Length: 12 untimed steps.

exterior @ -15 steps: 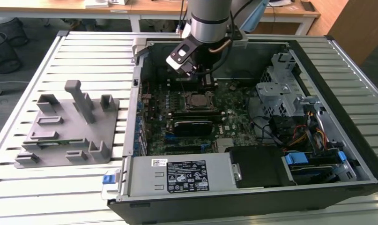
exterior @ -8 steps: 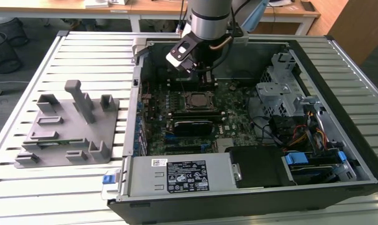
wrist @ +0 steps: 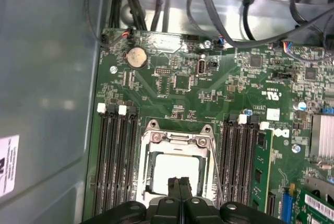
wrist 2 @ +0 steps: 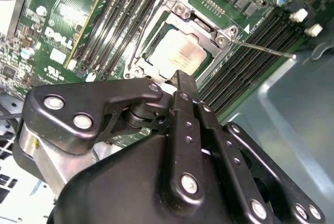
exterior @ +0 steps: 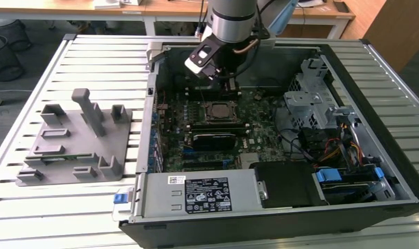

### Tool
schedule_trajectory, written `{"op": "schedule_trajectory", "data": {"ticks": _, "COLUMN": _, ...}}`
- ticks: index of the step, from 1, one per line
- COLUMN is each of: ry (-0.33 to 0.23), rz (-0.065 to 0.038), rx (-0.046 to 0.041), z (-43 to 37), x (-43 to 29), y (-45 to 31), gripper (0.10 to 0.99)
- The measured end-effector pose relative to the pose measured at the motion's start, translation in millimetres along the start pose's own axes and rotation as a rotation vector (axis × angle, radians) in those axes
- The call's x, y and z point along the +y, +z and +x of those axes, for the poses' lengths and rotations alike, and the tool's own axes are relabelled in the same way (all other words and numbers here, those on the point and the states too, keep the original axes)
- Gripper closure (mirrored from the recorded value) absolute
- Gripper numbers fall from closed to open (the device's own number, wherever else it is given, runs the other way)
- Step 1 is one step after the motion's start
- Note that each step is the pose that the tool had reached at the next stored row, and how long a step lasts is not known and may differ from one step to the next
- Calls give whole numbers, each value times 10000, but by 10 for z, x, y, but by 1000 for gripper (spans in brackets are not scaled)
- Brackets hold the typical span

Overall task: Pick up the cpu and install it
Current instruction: 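Install the first cpu locking lever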

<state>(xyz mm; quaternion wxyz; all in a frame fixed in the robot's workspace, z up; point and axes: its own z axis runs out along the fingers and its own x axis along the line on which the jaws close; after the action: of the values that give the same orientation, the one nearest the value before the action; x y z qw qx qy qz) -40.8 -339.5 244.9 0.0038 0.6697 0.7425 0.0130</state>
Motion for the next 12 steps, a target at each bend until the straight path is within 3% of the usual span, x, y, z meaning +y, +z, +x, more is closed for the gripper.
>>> {"op": "schedule_trajectory", "data": {"ticks": 12, "ry": -1176, "rz": 14, "rx": 29, "z": 0, "x": 0, "y": 1, "gripper": 980}}
